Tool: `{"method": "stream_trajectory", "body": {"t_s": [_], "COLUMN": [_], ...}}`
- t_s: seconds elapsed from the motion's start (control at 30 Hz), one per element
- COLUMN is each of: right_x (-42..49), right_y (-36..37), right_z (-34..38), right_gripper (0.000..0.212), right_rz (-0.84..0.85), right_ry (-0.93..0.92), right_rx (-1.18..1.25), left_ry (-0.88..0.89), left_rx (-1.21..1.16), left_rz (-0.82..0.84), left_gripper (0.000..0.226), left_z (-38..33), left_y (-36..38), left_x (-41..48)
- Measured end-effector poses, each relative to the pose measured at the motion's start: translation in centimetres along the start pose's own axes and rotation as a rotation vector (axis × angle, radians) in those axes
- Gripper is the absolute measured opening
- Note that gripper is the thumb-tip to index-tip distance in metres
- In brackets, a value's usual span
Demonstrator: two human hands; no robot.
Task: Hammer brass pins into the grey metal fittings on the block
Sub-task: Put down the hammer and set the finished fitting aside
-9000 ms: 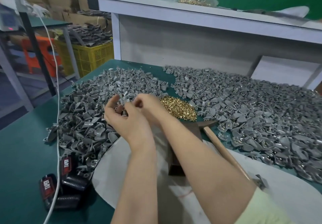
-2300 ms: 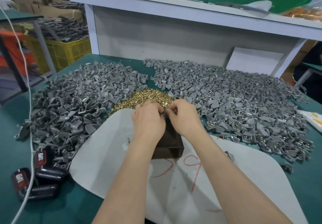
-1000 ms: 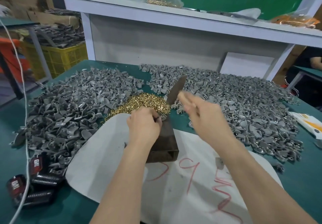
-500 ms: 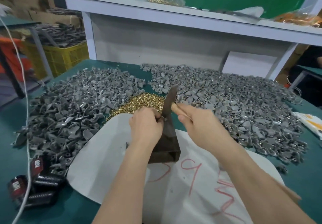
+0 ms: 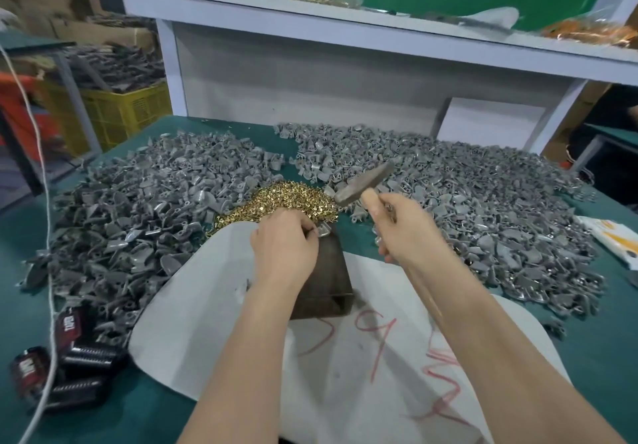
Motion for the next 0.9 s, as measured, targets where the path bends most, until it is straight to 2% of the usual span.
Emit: {"method": "stream_trajectory", "body": {"t_s": [0.07, 0.13, 0.23, 0.33, 0.43, 0.5, 0.53, 0.57, 0.63, 0.7, 0.73, 0.77, 0.8, 0.87, 0.9], "right_x": [0.1, 0.1, 0.1, -0.2, -0.5, -0.4, -0.3, -0.4, -0.4, 1.7, 3.3, 4.5, 5.6, 6.4, 6.4], "right_y": [1.8, 3.0, 3.6, 3.7, 3.0, 2.0, 2.0, 2.6, 3.8, 2.4, 1.0, -0.5, -1.0, 0.2, 1.9], "right_z": [-1.4, -2.4, -3.0, -3.1, -2.0, 0.3, 1.6, 2.8, 4.3, 4.5, 3.9, 3.1, 2.3, 2.3, 3.6], "right_gripper": [0.039, 0.038, 0.038, 0.038, 0.039, 0.038, 0.036, 0.031, 0.014, 0.006, 0.009, 0.025, 0.045, 0.071, 0.073], "right_rz": [0.106, 0.143, 0.121, 0.078, 0.020, -0.044, -0.019, 0.060, 0.191, 0.047, -0.090, -0.216, -0.261, -0.168, -0.095], "right_ry": [0.043, 0.064, 0.086, 0.069, -0.007, -0.122, -0.167, -0.191, -0.198, -0.144, -0.078, 0.004, 0.090, 0.162, 0.088], "right_rx": [-0.101, -0.177, -0.245, -0.427, -0.548, -0.356, -0.202, -0.072, 0.041, 0.136, 0.167, 0.164, 0.103, -0.138, -0.228], "left_ry": [-0.011, -0.028, -0.039, -0.047, -0.040, -0.021, -0.009, 0.004, 0.024, -0.018, -0.066, -0.122, -0.176, -0.255, -0.275], "left_rx": [0.002, 0.014, 0.003, -0.057, -0.114, -0.150, -0.175, -0.210, -0.306, -0.445, -0.531, -0.617, -0.701, -0.842, -0.887], "left_rz": [0.000, -0.004, -0.019, -0.015, -0.023, -0.015, -0.005, 0.011, 0.011, -0.062, -0.123, -0.193, -0.268, -0.416, -0.485], "left_gripper": [0.014, 0.014, 0.014, 0.013, 0.012, 0.012, 0.012, 0.014, 0.016, 0.022, 0.027, 0.028, 0.026, 0.020, 0.021], "left_z": [0.1, 0.2, 0.2, 0.1, -0.2, -0.7, -0.9, -1.1, -1.4, -1.1, -0.6, 0.0, 0.7, 1.9, 2.4], "left_y": [0.0, -0.1, -0.3, -0.4, -0.5, -0.6, -0.5, -0.4, -0.5, -1.3, -1.9, -2.6, -3.3, -4.7, -5.4], "left_x": [0.1, 0.1, 0.2, 0.0, -0.2, -0.3, -0.3, -0.3, -0.3, -0.1, 0.0, 0.0, 0.0, -0.1, -0.2]}}
Point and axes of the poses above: each hand's wrist, its own x-axis towards the middle knuckle, its own y-axis out of the palm, z = x × y, the point moved 8 cm from there along x, towards the middle knuckle, and after that the axes turned 6 degrees about -z, right-handed, at the moved point
